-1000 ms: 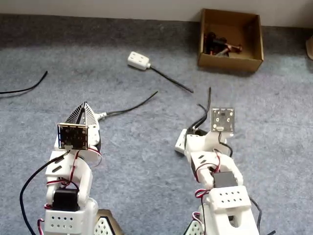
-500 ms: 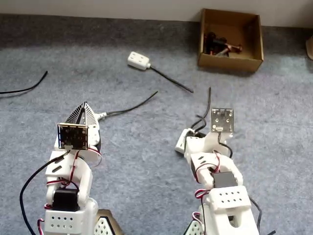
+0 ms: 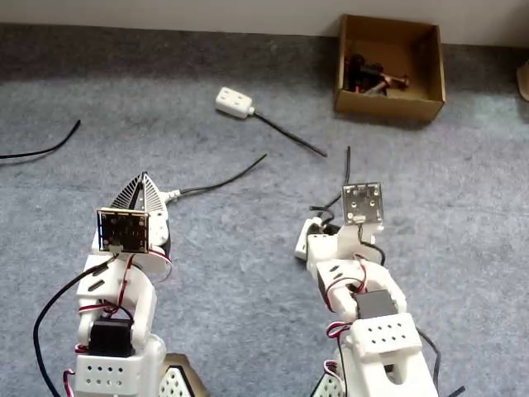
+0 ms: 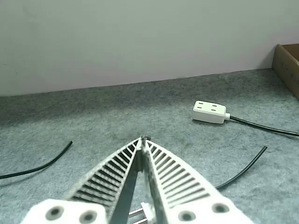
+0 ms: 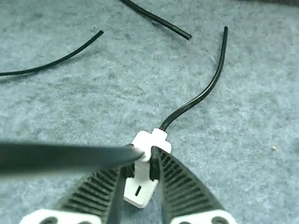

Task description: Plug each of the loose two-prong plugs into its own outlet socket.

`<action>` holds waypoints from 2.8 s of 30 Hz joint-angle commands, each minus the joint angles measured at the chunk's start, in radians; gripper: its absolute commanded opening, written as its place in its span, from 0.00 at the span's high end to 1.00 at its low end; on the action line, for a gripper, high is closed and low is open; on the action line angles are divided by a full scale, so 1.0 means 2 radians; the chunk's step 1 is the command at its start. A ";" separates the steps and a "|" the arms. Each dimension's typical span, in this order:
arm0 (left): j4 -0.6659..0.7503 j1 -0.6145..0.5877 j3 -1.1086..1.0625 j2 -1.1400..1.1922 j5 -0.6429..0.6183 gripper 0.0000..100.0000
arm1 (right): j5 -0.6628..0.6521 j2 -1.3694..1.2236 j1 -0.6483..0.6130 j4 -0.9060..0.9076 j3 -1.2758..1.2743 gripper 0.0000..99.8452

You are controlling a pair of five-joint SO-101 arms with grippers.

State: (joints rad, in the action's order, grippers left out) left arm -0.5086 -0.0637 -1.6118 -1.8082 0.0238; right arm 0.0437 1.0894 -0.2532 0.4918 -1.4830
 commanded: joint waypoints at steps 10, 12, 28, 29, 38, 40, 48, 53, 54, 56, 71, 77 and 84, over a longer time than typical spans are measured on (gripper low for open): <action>0.009 -0.004 0.006 -0.007 -0.002 0.99 | -0.012 -0.112 -0.008 -0.040 0.027 0.99; 0.009 -0.004 0.006 -0.007 -0.002 0.99 | -0.012 -0.132 -0.010 -0.043 0.042 0.99; 0.009 -0.004 0.006 -0.007 -0.002 0.99 | -0.015 -0.267 -0.012 -0.040 0.105 0.99; 0.009 -0.004 0.006 -0.007 -0.002 0.99 | -0.015 -0.267 -0.012 -0.040 0.105 0.99; 0.009 -0.004 0.006 -0.007 -0.002 0.99 | -0.033 -0.266 -0.012 -0.016 0.106 0.99; 0.009 -0.004 0.006 -0.007 -0.002 0.99 | -0.033 -0.266 -0.010 -0.015 0.106 0.99; 0.009 -0.004 0.006 -0.007 -0.002 0.99 | -0.033 -0.266 -0.010 -0.015 0.106 0.91; 0.009 -0.004 0.006 -0.007 -0.002 0.99 | -0.035 -0.243 -0.010 -0.014 0.106 0.91; 0.009 -0.004 0.006 -0.007 -0.002 0.99 | -0.035 -0.231 -0.011 -0.013 0.105 0.91; 0.009 -0.004 0.006 -0.007 -0.002 0.99 | -0.033 -0.204 -0.012 0.005 0.104 0.91; 0.009 -0.003 0.006 -0.007 -0.002 0.99 | -0.042 -0.173 -0.016 0.016 0.102 0.85; 0.009 -0.003 0.006 -0.007 -0.002 0.99 | -0.051 -0.169 -0.025 0.037 0.107 0.85; 0.009 -0.003 0.006 -0.007 -0.002 0.99 | -0.050 -0.168 -0.026 0.042 0.129 0.85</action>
State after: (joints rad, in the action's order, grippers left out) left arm -0.5086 -0.0637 -1.6118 -1.8082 0.0238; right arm -0.0483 0.7242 -0.2946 0.5700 -1.2850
